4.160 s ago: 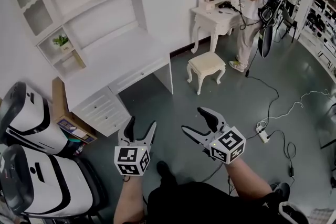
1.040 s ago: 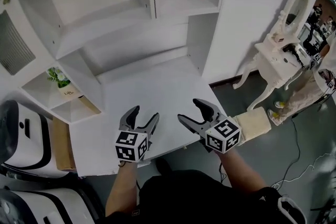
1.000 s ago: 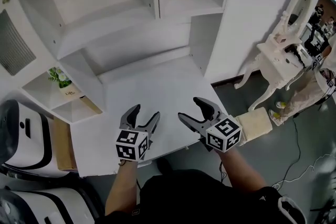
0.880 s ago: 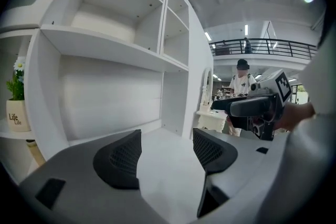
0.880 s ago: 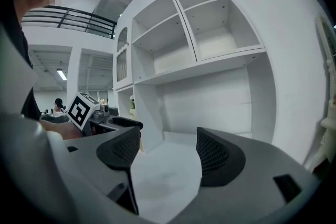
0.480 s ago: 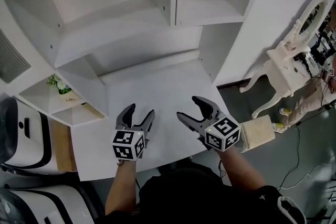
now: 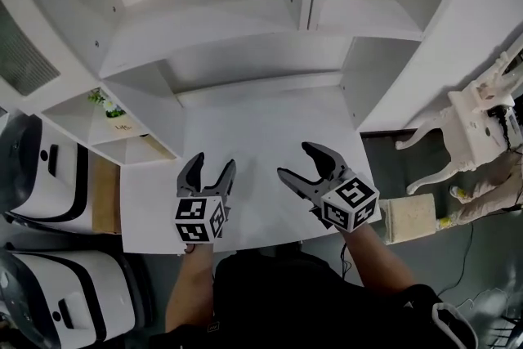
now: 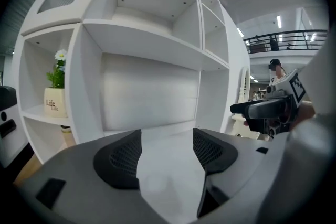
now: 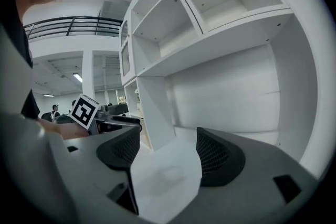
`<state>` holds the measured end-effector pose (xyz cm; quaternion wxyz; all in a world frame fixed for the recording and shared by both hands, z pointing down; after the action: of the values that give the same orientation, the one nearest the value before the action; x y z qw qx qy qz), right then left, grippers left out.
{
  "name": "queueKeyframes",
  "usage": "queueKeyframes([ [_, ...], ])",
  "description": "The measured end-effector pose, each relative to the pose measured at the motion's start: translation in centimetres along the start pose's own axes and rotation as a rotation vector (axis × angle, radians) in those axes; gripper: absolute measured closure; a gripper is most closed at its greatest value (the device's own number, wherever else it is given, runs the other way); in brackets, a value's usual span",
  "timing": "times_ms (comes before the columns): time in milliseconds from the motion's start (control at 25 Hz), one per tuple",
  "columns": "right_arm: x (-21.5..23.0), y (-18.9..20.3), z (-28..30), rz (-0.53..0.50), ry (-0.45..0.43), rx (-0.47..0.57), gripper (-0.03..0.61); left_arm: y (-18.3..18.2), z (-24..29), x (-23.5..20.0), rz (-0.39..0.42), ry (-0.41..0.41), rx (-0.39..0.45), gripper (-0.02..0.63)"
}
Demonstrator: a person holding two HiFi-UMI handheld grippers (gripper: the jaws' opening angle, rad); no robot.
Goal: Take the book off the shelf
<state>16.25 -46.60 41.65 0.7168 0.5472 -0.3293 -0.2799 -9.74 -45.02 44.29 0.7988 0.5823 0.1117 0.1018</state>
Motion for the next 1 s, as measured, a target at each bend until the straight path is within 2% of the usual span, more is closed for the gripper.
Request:
queueKeyframes([
  [280,-4.1,-0.4,3.8,-0.008,0.005,-0.011,0.229,2.2,-3.2,-8.9,-0.050,-0.123,-0.014,0.302],
  [440,-7.4,-0.2,7.1,-0.009,-0.003,-0.028,0.229,3.1,-4.2,-14.5,-0.026,-0.147,-0.036,0.304],
  [640,-10.5,0.7,9.7,-0.012,0.009,-0.047,0.229,4.6,-4.2,-19.2,-0.007,-0.145,-0.062,0.304],
  [1000,-12.6,3.0,11.5,0.010,0.066,-0.083,0.229,7.0,-1.3,-23.4,0.050,-0.103,-0.103,0.304],
])
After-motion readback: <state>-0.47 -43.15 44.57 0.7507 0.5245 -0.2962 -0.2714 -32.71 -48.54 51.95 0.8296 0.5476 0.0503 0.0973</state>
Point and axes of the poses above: the fingertips, and each gripper's own axes: z forward along the fingers, x to its right, y out of its underside, the point moved 9 cm from there along -z, backward along the fingers, and after that the axes turned 3 degrees about x, right-handed, at the moved point
